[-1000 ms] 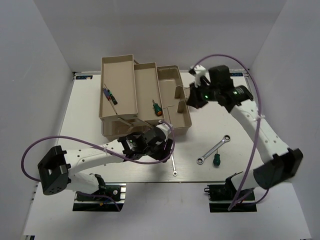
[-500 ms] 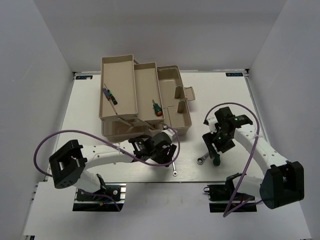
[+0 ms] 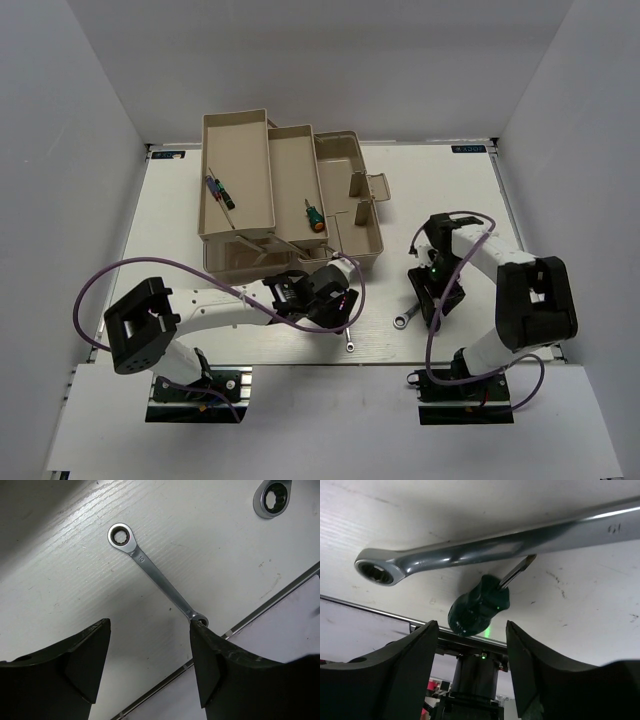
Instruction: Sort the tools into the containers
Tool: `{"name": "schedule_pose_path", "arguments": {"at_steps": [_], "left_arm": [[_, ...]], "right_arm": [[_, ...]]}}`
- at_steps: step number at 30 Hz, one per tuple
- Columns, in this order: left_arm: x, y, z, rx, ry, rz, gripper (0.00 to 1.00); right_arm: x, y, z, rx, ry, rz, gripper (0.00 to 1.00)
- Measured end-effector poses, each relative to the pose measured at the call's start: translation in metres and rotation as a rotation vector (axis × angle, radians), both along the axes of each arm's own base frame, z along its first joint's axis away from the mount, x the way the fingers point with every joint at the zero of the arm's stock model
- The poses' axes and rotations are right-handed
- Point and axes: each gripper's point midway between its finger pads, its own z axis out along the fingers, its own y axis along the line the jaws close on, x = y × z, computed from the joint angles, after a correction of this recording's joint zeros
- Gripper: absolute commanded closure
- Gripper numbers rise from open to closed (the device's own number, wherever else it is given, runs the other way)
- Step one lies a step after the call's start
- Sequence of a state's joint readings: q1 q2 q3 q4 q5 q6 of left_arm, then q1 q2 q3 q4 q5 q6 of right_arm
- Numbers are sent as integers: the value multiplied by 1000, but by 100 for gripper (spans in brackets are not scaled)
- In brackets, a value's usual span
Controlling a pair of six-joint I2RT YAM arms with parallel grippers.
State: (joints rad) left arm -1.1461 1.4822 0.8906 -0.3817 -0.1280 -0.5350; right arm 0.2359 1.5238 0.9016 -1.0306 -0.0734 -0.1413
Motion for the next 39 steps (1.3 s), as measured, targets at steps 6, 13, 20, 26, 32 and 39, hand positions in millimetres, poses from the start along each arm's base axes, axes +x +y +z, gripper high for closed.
{"name": "schedule_pose_path", "arguments": {"at_steps": [6,13,20,26,32,39], "left_arm": [[2,-1,2,-2,-10,13,25],[4,0,2,1,-22,22,25],[7,2,4,3,-35,33,25],[9,1,11,-15,-51,38,28],[11,-2,17,-33,-67,33,29],[19,-2,39,-74,-126,49,46]], "right_arm": [[1,-3,-11,-35,37,-17,45],[4,-9,-22,-94,82,-59,46],[9,-10,-28,-127,110,-103,75],[13,-7,-18,-98,77,-119,98],[46,9,40,36,-98,-114,100],[104,63,143,373,-386,-39,100]]}}
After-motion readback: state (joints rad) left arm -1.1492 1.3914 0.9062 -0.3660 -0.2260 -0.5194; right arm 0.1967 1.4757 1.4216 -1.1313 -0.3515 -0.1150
